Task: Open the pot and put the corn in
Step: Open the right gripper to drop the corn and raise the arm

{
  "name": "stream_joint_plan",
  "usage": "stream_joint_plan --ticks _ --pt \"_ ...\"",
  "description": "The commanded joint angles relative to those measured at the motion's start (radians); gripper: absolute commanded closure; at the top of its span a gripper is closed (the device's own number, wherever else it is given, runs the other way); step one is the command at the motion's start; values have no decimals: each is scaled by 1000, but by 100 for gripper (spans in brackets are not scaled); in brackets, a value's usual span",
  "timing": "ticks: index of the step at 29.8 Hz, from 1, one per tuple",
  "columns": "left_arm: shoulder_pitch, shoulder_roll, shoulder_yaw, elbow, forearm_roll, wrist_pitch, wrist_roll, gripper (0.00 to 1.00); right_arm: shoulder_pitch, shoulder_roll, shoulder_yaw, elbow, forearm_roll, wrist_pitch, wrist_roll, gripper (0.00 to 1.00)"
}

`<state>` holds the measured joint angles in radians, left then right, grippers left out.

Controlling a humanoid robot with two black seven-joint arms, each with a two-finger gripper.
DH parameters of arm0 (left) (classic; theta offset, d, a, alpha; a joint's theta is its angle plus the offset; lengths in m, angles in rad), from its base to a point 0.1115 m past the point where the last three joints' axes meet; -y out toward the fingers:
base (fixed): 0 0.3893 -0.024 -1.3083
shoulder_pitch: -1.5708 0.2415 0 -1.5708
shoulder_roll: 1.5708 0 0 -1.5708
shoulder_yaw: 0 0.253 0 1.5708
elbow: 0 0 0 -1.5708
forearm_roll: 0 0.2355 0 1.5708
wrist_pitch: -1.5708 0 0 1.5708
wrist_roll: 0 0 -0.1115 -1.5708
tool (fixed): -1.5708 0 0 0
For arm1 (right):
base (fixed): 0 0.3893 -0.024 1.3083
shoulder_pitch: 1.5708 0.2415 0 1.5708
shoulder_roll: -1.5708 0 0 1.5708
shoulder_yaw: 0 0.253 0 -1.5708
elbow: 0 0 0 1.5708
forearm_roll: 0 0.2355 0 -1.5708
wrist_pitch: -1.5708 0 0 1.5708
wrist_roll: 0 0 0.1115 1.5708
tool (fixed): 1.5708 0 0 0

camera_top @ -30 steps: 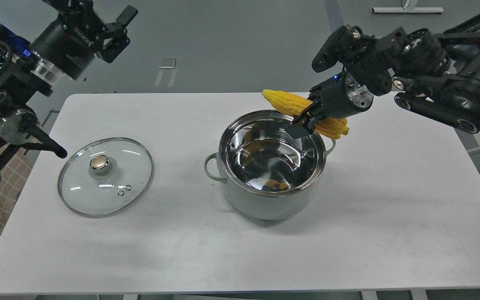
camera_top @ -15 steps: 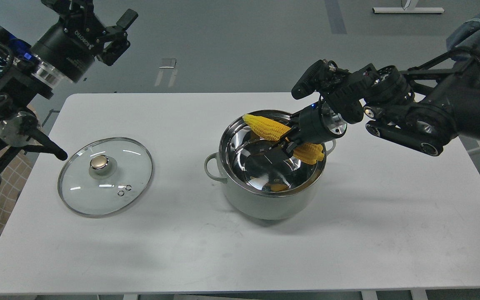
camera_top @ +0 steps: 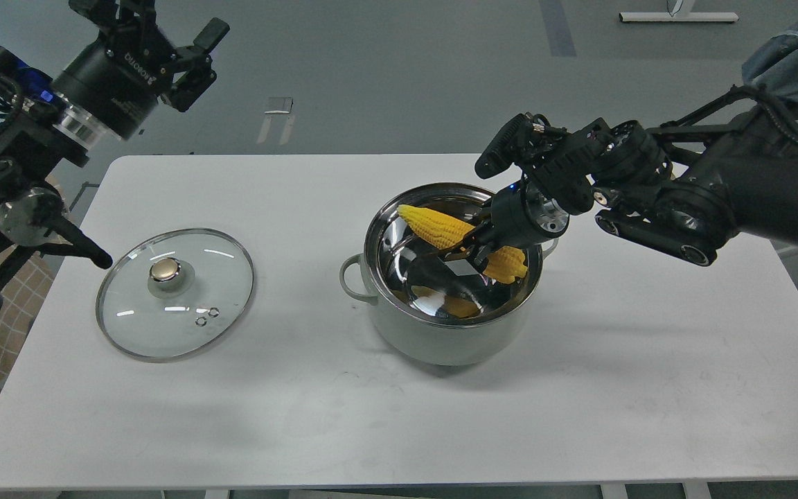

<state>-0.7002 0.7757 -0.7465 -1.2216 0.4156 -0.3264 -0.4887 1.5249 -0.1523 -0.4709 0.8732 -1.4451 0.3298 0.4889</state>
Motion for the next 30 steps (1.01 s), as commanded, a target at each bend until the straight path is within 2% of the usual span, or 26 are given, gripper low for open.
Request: stream_joint_plan --ticks 1,3,10,15,19,21,24,28,30 --pt "22 0 -25 -2 0 -2 0 5 0 5 0 0 0 0 0 23" --pt "33 0 -34 -2 2 -3 0 4 0 7 1 0 0 0 0 19" --pt "34 0 -39 -4 3 -3 0 4 15 5 8 1 18 0 0 15" --pt "36 -1 -40 -4 5 -3 0 4 121 -36 49 -5 149 1 0 7" --pt "36 -19 -40 -1 11 4 0 3 181 -87 127 -91 231 -2 0 4" --pt "36 -30 -40 2 11 4 0 3 175 -102 195 -147 264 -9 0 0" --pt "36 -52 -40 8 11 4 0 2 144 -142 290 -217 350 -14 0 0" --pt "34 -84 -42 31 11 4 0 2 -10 -187 469 -296 656 -20 0 0" --pt "30 -105 -43 56 9 3 0 2 -60 -199 512 -299 731 -22 0 0"
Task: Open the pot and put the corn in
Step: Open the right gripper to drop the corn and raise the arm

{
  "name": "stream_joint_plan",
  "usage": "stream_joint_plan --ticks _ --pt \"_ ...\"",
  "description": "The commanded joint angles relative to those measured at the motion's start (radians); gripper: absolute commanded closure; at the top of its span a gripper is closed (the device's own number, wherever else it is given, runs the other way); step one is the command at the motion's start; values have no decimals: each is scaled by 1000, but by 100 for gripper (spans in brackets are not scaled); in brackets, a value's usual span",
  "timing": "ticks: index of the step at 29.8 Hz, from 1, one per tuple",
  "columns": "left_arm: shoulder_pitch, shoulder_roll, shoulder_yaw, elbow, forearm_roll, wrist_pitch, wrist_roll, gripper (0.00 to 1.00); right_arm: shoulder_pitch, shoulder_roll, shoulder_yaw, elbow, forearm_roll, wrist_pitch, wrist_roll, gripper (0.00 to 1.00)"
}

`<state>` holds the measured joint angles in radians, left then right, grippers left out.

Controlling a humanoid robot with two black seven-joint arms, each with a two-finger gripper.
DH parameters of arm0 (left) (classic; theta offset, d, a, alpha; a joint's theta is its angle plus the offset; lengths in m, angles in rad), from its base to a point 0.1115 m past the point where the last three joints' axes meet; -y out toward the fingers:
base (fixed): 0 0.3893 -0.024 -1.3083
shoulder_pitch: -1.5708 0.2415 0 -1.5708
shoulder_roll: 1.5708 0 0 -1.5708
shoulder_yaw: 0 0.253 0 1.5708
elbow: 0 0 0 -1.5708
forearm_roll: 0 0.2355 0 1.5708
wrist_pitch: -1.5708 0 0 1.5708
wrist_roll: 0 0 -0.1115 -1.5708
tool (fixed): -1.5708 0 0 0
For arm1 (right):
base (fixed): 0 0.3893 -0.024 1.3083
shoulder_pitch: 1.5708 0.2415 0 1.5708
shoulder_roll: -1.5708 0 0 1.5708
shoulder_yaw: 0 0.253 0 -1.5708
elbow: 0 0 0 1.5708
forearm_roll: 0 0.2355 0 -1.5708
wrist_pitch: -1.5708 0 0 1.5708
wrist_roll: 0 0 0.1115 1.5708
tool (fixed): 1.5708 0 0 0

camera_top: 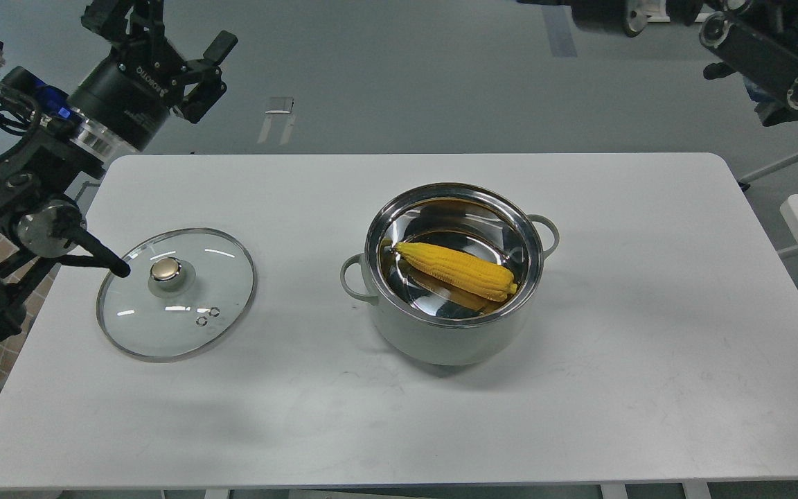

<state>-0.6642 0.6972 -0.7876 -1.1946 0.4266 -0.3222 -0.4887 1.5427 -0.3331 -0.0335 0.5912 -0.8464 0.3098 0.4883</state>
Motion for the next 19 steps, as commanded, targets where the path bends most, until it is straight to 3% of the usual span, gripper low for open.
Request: stream_joint_plan --ticks 1,4,6,10,15,19 --pt "-12 -56 -4 62 -12 -3 0 2 -128 -38 105 -17 200 -1 0 0" --pt "-18 -137 -16 156 -14 -14 73 2 -243 -50 208 -17 324 -1 0 0" --pt "-20 -163 -16 185 -14 -18 87 2 -298 -50 263 -14 363 2 0 0" --pt "-25 -257 -15 304 0 -128 88 2 -465 -35 491 -13 408 6 0 0" --pt "-58 -335 -15 440 0 -152 84 2 -568 38 607 -16 408 6 0 0" --pt "-61 -344 -13 448 0 -152 82 2 -592 40 621 -16 408 6 0 0"
